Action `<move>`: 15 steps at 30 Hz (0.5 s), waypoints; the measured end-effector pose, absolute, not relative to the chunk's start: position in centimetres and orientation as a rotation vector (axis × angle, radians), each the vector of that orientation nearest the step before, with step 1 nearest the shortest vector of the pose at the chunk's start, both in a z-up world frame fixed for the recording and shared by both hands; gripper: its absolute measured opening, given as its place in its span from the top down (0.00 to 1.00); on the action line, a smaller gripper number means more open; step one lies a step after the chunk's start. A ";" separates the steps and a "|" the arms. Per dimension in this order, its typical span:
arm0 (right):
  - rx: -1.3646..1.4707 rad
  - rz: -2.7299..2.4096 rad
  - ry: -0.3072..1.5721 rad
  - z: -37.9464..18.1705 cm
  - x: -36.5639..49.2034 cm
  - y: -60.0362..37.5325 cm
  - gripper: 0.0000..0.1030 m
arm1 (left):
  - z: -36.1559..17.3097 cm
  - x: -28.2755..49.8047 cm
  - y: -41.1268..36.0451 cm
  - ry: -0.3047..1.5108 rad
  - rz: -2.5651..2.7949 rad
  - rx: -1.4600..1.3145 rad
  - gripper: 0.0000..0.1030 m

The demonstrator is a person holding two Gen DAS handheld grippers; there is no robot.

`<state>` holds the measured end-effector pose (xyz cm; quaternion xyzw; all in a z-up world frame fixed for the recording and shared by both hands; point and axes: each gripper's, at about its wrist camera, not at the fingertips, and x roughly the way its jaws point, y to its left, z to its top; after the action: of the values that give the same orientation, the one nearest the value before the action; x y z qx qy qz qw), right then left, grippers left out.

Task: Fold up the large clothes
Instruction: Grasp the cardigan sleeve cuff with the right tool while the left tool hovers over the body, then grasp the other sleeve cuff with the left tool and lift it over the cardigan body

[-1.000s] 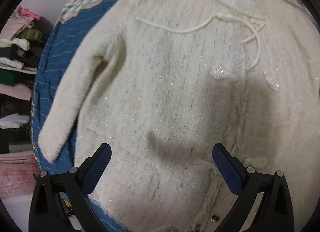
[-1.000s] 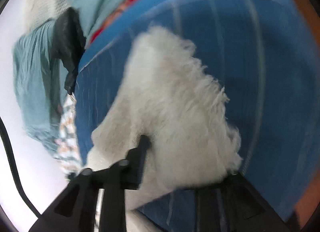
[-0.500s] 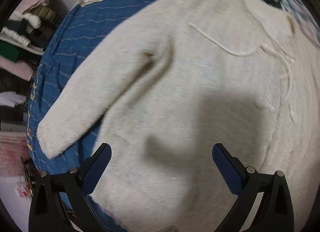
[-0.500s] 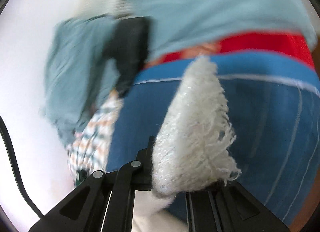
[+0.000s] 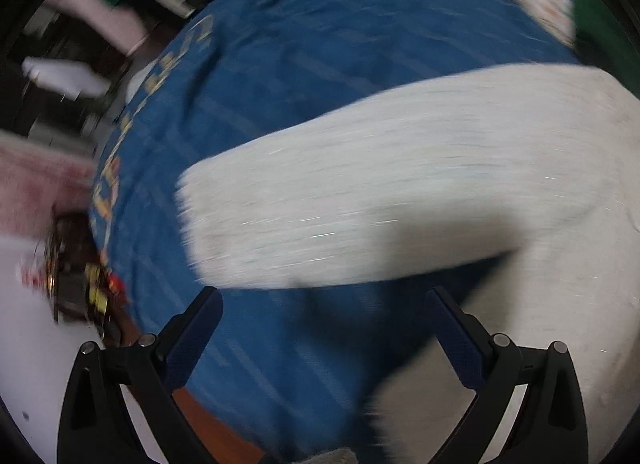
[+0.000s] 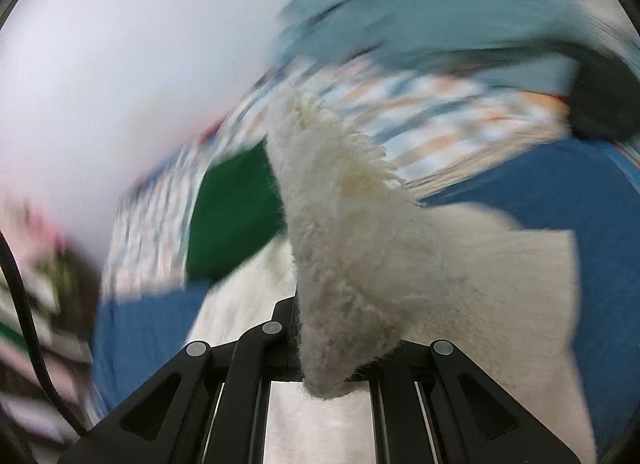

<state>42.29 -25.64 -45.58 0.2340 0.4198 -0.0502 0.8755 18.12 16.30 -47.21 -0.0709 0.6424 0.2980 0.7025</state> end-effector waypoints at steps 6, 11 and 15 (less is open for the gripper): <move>0.048 0.083 1.237 -59.4 47.8 -5.9 0.92 | -49.6 12.7 22.1 1.498 0.698 -0.367 0.01; 0.077 0.124 1.346 -61.5 46.1 -3.3 0.50 | -51.8 10.5 25.0 1.445 0.637 -0.690 0.01; 0.255 0.202 1.348 -58.3 43.4 -5.1 0.27 | -54.2 10.9 26.9 1.324 0.566 -1.002 0.05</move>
<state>43.43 -5.12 -58.30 0.1175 0.6214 0.0931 0.7690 10.89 26.90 -54.24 -0.4394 0.5802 0.2480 0.6394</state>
